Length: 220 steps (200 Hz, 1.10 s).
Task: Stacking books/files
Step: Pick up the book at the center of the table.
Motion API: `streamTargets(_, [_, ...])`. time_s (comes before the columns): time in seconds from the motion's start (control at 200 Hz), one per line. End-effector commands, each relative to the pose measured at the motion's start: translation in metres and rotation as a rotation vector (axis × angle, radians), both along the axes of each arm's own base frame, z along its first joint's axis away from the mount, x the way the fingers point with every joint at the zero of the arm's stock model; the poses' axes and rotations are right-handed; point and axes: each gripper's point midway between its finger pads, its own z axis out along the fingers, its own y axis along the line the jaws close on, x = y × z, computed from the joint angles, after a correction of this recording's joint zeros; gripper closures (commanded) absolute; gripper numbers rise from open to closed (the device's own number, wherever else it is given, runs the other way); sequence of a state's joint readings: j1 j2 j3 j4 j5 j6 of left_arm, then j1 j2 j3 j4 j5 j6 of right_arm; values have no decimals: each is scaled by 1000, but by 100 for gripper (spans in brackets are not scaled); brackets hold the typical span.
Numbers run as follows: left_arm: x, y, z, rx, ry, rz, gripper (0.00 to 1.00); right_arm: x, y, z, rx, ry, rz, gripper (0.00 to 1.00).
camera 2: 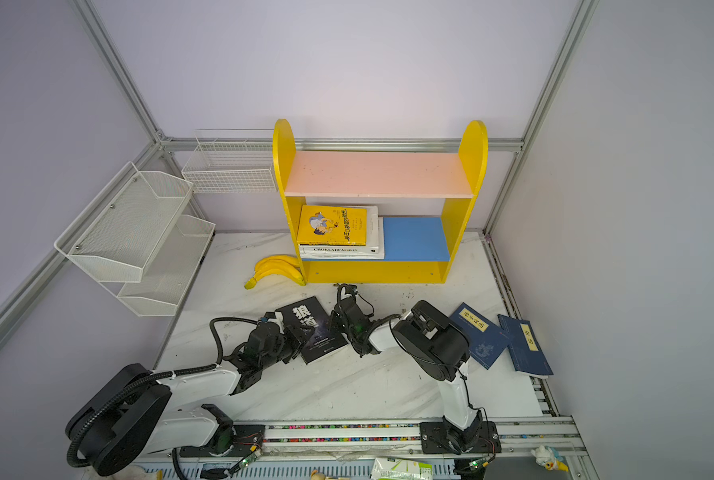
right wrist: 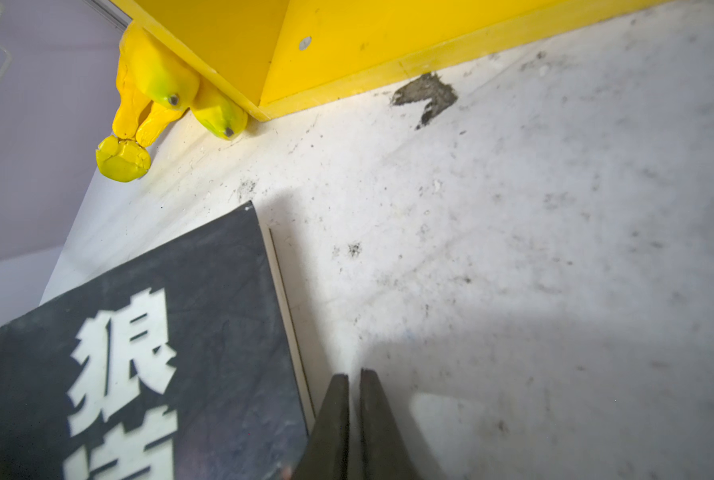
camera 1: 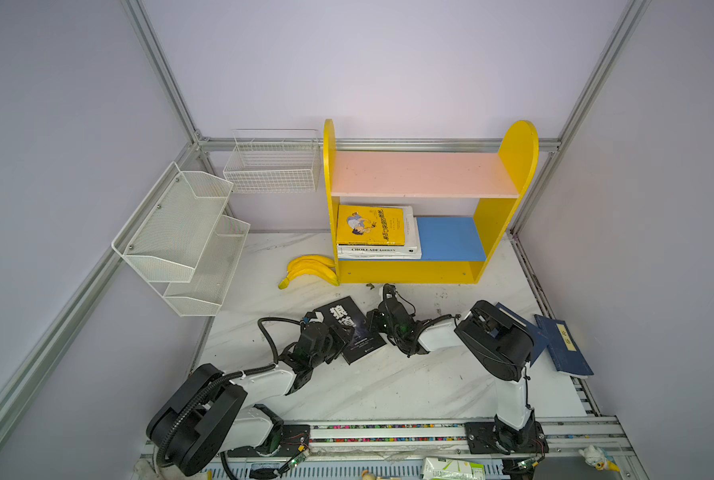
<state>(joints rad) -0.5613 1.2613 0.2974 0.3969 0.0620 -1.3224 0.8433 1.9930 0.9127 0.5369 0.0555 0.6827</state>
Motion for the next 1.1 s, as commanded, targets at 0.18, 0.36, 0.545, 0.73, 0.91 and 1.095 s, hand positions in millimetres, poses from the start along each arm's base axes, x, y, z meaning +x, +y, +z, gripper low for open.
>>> streamTargets(0.18, [14,4,29,2,-86,31,63,-53,-34,-86,-232,248,61,86])
streamTargets(0.36, [18,-4,53,-70,-185,4,76,-43,-18,-60,-180,202,77,85])
streamTargets(0.545, [17,-7,81,-96,-263,-19,88,-28,1,-4,-83,107,98,81])
streamTargets(0.73, [9,-10,107,-108,-320,-68,95,-10,-5,81,28,-24,46,65])
streamTargets(0.91, [-5,-27,145,-105,-394,-228,100,10,-57,155,138,-136,-105,34])
streamTargets(1.095, [-19,-42,207,-128,-530,-365,100,12,-124,233,302,-253,-213,8])
